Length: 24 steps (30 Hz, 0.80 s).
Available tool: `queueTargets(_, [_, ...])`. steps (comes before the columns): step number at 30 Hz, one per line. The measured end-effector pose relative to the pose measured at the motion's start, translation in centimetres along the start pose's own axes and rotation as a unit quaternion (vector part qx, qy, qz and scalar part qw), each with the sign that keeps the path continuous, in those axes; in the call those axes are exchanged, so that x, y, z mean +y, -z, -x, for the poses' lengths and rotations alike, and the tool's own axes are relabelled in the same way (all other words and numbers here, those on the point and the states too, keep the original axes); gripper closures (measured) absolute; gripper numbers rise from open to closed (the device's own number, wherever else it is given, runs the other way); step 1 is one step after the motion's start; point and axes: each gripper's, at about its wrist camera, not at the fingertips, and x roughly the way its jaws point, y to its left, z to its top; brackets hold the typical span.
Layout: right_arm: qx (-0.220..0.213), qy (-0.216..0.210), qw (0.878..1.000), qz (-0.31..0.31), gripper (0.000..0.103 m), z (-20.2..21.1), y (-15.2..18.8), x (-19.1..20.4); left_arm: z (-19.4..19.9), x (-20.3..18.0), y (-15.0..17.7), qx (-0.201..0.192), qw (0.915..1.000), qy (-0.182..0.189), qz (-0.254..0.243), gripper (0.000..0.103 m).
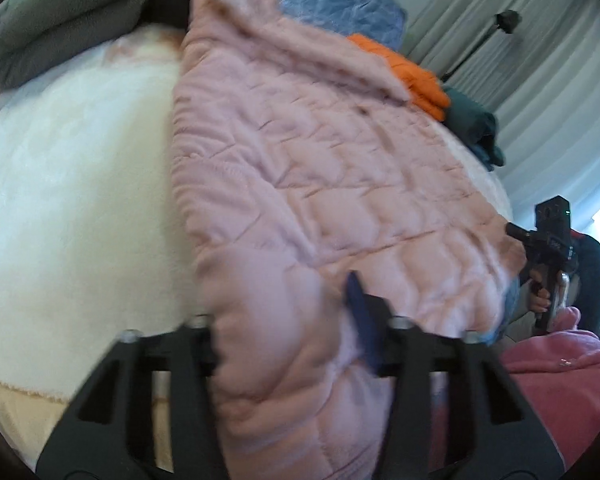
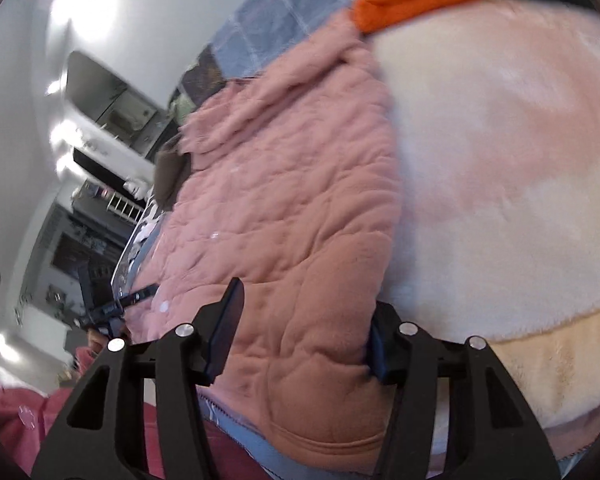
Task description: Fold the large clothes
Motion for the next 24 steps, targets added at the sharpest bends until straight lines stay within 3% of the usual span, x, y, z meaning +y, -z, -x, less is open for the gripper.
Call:
queueTargets(2, [0.006, 0.002, 1.0, 0.031, 0.056, 0.2, 0.3, 1.1, 1.3, -1.9, -0.1, -0.022, 0.9989, -0.009, -0.042, 0.072])
queueTargets(5, [0.01, 0.049, 0.998, 0.033, 0.091, -0.5, 0.3, 1.2, 1.5, -2.6, -0.7, -0.028, 0.9973, -0.041, -0.055, 0.091])
queueTargets(6, [0.002, 0.044, 0.999, 0.02, 0.093, -0.3, 0.1, 1.0, 1.4, -2.6, -0.9, -0.03, 0.9972, -0.048, -0.049, 0.091])
queueTargets(9, [-0.054, -0.002, 0.999, -0.004, 0.094, 2.1, -1.1, 1.5, 3.4, -3.8, -2.2, -0.072, 0.9936, -0.064, -0.059, 0.092])
queueTargets(13, [-0.128, -0.05, 0.99, 0.039, 0.095, 6.7, -4.0, 5.5, 8.4, -6.9, -5.1, -0.152, 0.9836, -0.039, -0.089, 0.092])
queueTargets(17, [-0.17, -0.065, 0.981, 0.067, 0.095, 10.1, -4.8, 7.7, 11.5, -10.2, -5.6, -0.188, 0.9717, -0.046, -0.135, 0.092])
queueTargets(20, [-0.199, -0.064, 0.975, 0.073, 0.095, 13.0, -3.5, 8.2, 13.1, -11.8, -4.4, -0.202, 0.9668, -0.064, -0.143, 0.09])
queueTargets(24, [-0.207, -0.029, 0.974, 0.089, 0.095, 14.3, -2.1, 8.0, 13.8, -10.8, -3.7, -0.201, 0.9709, -0.077, -0.104, 0.087])
